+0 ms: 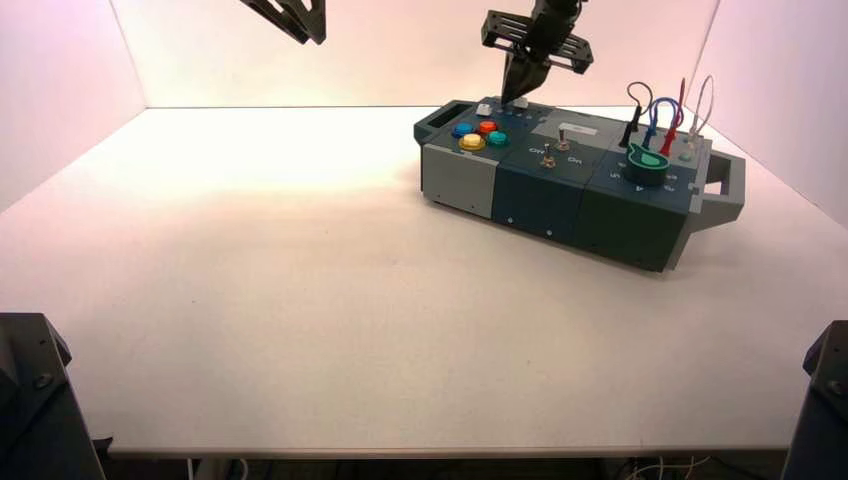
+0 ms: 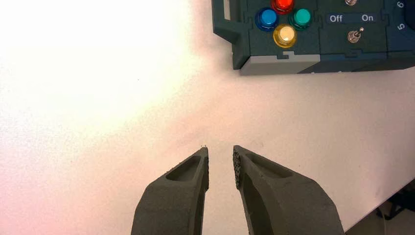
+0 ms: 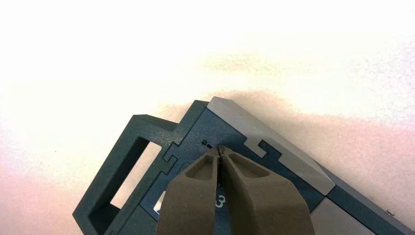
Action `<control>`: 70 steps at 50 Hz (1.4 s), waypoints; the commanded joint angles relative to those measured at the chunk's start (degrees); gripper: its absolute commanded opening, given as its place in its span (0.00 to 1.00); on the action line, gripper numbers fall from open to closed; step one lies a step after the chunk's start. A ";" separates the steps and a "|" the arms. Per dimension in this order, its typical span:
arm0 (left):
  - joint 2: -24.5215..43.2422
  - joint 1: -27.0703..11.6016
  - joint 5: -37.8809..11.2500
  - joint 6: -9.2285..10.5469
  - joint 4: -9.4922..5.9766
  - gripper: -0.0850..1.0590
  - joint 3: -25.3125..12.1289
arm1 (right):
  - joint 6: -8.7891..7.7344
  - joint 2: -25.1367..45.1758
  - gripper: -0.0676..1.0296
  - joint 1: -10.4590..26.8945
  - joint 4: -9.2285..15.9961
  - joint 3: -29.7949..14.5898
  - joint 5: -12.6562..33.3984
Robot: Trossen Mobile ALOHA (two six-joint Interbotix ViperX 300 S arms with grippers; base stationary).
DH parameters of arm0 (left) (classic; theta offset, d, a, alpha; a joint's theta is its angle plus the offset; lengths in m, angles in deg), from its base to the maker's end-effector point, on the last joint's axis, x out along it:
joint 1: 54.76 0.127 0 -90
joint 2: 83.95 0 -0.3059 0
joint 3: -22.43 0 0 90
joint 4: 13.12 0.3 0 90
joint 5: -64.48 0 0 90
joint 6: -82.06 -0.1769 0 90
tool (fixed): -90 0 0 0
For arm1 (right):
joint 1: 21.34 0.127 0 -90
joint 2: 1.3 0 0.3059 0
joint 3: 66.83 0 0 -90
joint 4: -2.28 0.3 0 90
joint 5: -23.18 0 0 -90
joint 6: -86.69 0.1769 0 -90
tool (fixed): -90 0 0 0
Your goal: Move the top slider to position 4.
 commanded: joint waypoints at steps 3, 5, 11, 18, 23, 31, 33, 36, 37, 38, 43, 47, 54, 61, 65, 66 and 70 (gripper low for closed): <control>-1.58 -0.44 0.18 -0.18 -0.09 0.33 -1.14 | 0.26 -2.29 0.04 -0.88 0.18 -0.18 -0.44; -1.58 -0.35 0.18 -0.18 -0.09 0.33 -1.14 | 0.26 -2.29 0.04 -0.88 0.18 -0.09 -0.44; -1.58 -0.44 0.18 -0.18 -0.09 0.33 -1.14 | 0.18 -2.46 0.04 -0.88 0.09 0.18 -0.44; -1.58 -0.44 0.18 -0.09 -0.09 0.33 -1.14 | 0.18 -2.55 0.04 -0.88 0.18 0.26 -0.44; -1.58 -0.35 0.18 -0.18 -0.09 0.33 -1.14 | 0.18 -2.72 0.04 -0.88 0.18 0.44 -0.44; -1.58 -0.35 0.18 -0.09 -0.09 0.33 -1.14 | 0.09 -2.99 0.04 -1.14 0.18 0.62 -0.44; -1.58 -0.44 0.18 -0.18 -0.09 0.33 -1.14 | 0.09 -2.99 0.04 -1.14 0.09 0.70 -0.44; -1.58 -0.35 0.18 -0.18 -0.09 0.33 -1.14 | 0.09 -3.16 0.04 -1.14 0.09 0.79 -0.44; -1.49 -0.44 0.18 -0.18 -0.09 0.33 -1.14 | 0.09 -3.25 0.04 -1.23 0.09 0.79 -0.44; -1.58 -0.35 0.18 -0.18 -0.09 0.33 -1.14 | 0.09 -3.34 0.04 -1.23 0.09 0.88 -0.44; -1.58 -0.44 0.18 -0.18 -0.09 0.33 -1.14 | 0.09 -3.43 0.04 -1.32 0.09 0.88 -0.44; -1.58 -0.44 0.18 -0.18 -0.09 0.33 -1.14 | 0.09 -3.43 0.04 -1.32 0.09 0.88 -0.44; -1.58 -0.44 0.18 -0.18 -0.09 0.33 -1.14 | 0.00 -3.43 0.04 -1.32 0.09 0.79 -0.53; -1.58 -0.44 0.18 -0.18 -0.09 0.33 -1.23 | 0.00 -3.78 0.04 -1.23 0.09 0.53 -0.53; -1.49 -0.53 0.18 -0.18 -0.09 0.33 -1.14 | -0.09 -4.39 0.04 -1.14 0.09 0.44 -0.53; -1.49 -0.44 0.18 -0.18 -0.09 0.33 -1.14 | 0.00 -4.66 0.04 -1.14 0.09 0.44 -0.53; -1.49 -0.44 0.18 -0.18 -0.09 0.33 -1.23 | -0.09 -5.36 0.04 -1.14 0.09 0.44 -0.53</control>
